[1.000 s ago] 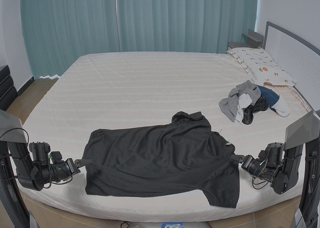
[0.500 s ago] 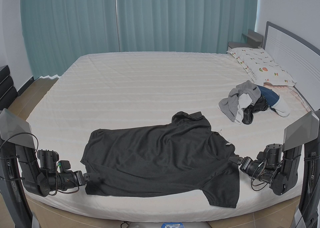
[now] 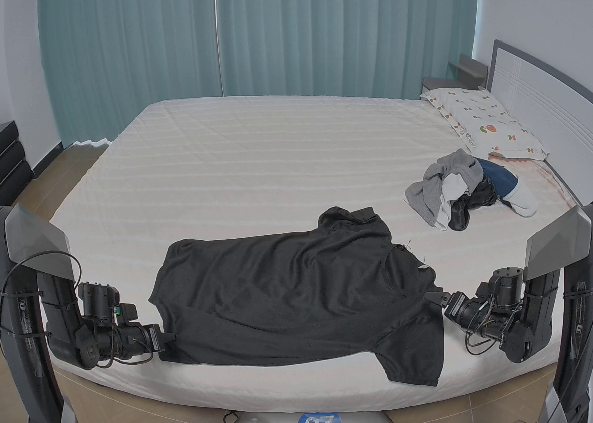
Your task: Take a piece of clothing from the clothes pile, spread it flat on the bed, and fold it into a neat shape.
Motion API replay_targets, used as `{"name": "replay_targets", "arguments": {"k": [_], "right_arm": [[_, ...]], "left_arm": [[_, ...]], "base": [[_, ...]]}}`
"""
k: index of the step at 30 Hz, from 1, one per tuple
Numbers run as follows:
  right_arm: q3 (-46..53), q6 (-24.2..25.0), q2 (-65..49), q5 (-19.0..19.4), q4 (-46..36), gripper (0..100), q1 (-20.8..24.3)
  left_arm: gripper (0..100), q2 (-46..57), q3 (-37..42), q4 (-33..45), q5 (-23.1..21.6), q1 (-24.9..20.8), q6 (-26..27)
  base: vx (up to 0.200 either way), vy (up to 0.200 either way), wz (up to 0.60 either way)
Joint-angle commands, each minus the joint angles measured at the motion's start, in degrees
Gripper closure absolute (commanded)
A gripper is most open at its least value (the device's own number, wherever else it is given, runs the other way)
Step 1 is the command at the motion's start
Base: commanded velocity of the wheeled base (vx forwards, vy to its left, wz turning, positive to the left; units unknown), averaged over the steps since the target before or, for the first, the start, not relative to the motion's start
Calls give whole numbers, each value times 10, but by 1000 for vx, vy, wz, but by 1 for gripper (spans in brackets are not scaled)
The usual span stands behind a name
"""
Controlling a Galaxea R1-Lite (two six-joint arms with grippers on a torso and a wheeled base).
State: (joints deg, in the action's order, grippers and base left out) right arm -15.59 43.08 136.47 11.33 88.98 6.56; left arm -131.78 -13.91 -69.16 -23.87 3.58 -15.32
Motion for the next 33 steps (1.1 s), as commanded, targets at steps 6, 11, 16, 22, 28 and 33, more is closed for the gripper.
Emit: {"name": "replay_targets", "arguments": {"k": [6,11,16,22,28,33], "right_arm": [[7,1,-4,0,4,0,1],[10,1,-5,0,4,0,1],[13,1,-7,0,4,0,7],[20,0,-7,0,4,0,13],[29,-4,-4,1,4,0,25],[25,-1,-1,1,4,0,32]], "left_arm": [[100,60,53,-16,1,15,21],[100,81,73,-12,1,13,36],[100,89,74,-10,1,25,49],[100,84,85,-15,0,39,97],[100,90,73,-17,-5,56,94],[0,82,58,-17,-7,58,71]], "base": [[0,0,0],[0,0,0],[0,0,0],[0,0,0],[0,0,0],[0,0,0]]}}
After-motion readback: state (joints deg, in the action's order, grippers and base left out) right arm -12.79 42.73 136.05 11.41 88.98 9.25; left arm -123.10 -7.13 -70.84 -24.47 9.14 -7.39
